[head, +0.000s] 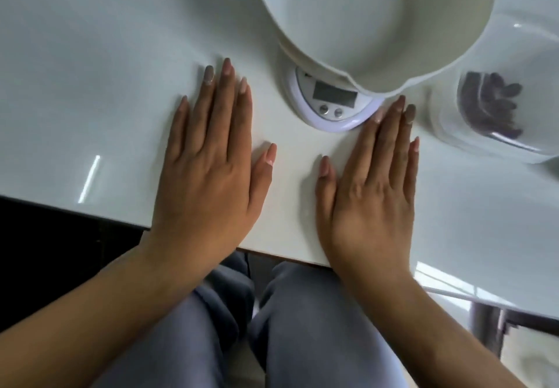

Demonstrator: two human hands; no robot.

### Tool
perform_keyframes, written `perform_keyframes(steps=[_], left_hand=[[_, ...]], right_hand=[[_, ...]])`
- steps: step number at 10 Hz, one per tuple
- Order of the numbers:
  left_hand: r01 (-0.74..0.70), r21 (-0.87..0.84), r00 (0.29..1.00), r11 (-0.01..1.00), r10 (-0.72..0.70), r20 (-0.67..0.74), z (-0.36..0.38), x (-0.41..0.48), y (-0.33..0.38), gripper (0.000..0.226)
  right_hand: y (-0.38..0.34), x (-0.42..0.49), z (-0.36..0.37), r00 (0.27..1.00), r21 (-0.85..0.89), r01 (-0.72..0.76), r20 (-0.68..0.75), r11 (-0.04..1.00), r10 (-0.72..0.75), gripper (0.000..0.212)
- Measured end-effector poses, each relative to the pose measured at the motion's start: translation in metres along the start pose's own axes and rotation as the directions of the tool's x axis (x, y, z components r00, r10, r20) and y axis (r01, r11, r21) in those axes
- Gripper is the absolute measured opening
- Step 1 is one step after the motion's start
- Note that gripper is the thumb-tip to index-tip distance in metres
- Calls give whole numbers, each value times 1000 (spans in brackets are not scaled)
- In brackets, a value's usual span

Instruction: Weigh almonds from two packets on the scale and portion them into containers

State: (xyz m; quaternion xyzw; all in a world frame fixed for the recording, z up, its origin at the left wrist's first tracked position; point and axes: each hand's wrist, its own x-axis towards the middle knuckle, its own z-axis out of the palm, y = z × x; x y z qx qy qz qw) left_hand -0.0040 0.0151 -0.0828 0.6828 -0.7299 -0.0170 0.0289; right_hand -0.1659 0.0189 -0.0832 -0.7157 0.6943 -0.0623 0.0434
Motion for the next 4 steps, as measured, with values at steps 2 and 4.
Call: perform_keyframes(steps=[2,4], left_hand=[[42,-32,999,999,-41,30,-11,2,7,62],[96,-62,962,993,-77,264,-49,6,10,64]], right_hand=[[-5,4,-16,990,28,-65,126,997,61,70],[-8,10,-55,857,111,-168,507,980,90,83]])
